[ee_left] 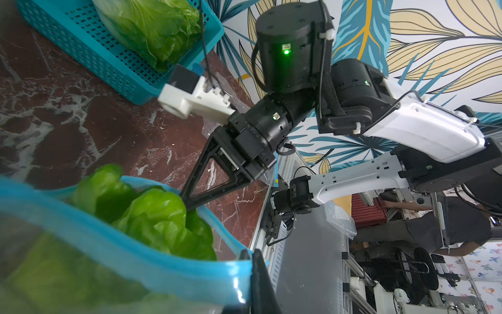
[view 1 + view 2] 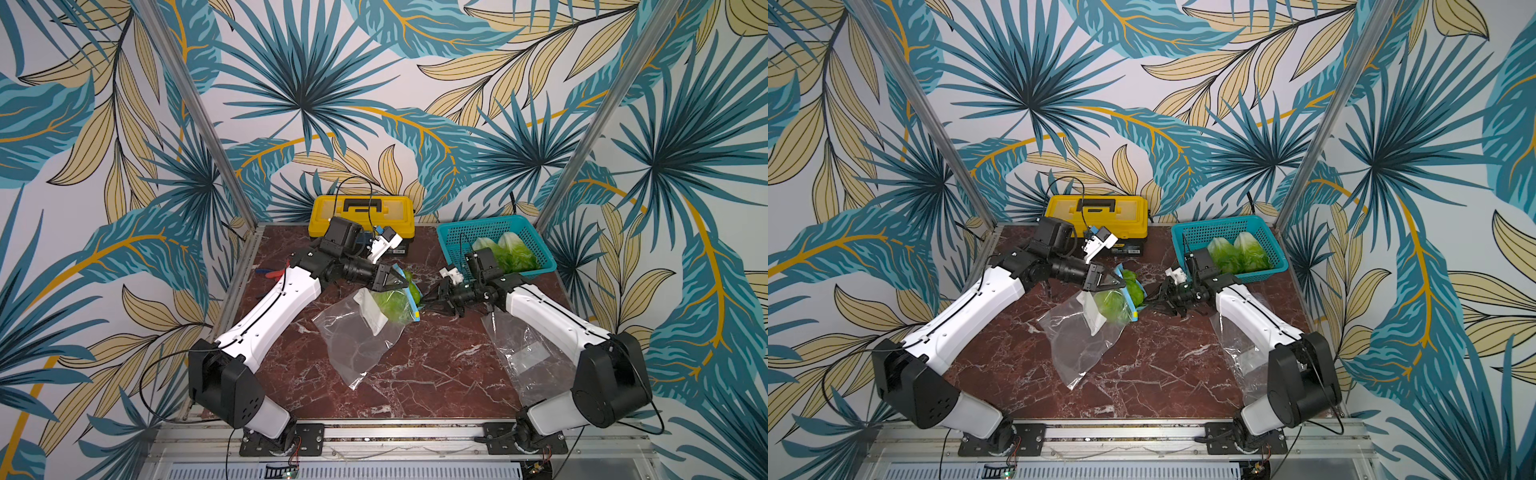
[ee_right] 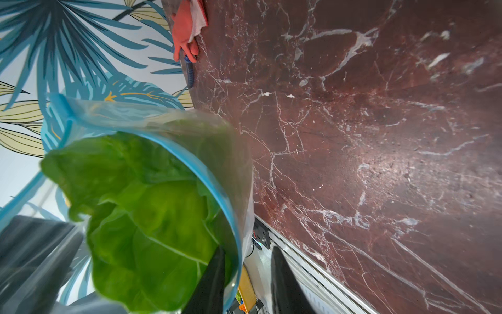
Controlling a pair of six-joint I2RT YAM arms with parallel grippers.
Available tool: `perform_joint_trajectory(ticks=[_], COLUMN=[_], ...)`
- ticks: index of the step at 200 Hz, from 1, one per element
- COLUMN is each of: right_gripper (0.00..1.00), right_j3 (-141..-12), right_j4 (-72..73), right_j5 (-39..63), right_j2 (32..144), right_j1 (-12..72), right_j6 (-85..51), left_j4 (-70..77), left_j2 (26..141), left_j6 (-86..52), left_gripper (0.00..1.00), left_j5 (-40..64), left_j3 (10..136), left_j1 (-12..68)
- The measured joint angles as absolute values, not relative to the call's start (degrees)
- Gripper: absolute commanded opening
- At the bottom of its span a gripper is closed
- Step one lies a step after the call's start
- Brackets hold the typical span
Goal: Put the chinese cabbages into a zipper bag and zip it
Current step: Adjust the zipper on the food storage bag.
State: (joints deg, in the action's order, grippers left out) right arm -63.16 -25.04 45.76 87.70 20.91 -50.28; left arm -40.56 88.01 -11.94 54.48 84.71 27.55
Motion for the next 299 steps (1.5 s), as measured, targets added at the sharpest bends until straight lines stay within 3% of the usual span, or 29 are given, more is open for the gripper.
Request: perform_joint_trajectory(ticks=[40, 70, 113, 139, 180, 229, 289, 299], right_gripper=[0.19, 0.00, 0.00, 0.00, 0.00, 0.00, 0.04, 0.04], right_j3=[-61.84, -58.19, -59.46, -67.02, -76.01, -83.37, -77.97, -77.62], right_j4=[-13.39, -3.68, -5.06, -16.86, -18.55, -22.24, -27.11, -28.38], right_j5=[45.93, 46.11, 42.68, 30.68, 17.82, 13.39, 8.86, 8.86], right_j2=[91.22, 91.29, 89.84, 84.33, 74.35, 78.65, 86.08, 87.20], right_j1=[25.30, 25.61, 24.56, 22.59, 22.98, 25.82, 29.95, 30.13], right_j6=[-57.04, -63.20, -61.47, -50.76, -38.33, -31.97, -27.57, -27.46], left_j4=[-40.93, -40.95, -41.91, -42.76, -42.78, -42.72, -42.87, -42.87], left_j2=[89.17, 89.17, 89.10, 88.27, 86.00, 86.26, 92.31, 93.69], left_j6=[-11.92, -11.92, -11.97, -12.64, -15.70, -18.98, -19.25, -19.09], left_gripper=[0.00, 0.00, 0.00, 0.00, 0.00, 0.00, 0.00, 0.06], left_j5=[54.39, 54.22, 52.60, 50.59, 48.77, 46.41, 45.47, 45.47], left_j3=[84.84, 84.90, 85.86, 88.05, 88.71, 92.82, 85.45, 83.66], left_j1=[28.40, 27.83, 25.65, 23.44, 23.53, 24.01, 22.11, 22.02])
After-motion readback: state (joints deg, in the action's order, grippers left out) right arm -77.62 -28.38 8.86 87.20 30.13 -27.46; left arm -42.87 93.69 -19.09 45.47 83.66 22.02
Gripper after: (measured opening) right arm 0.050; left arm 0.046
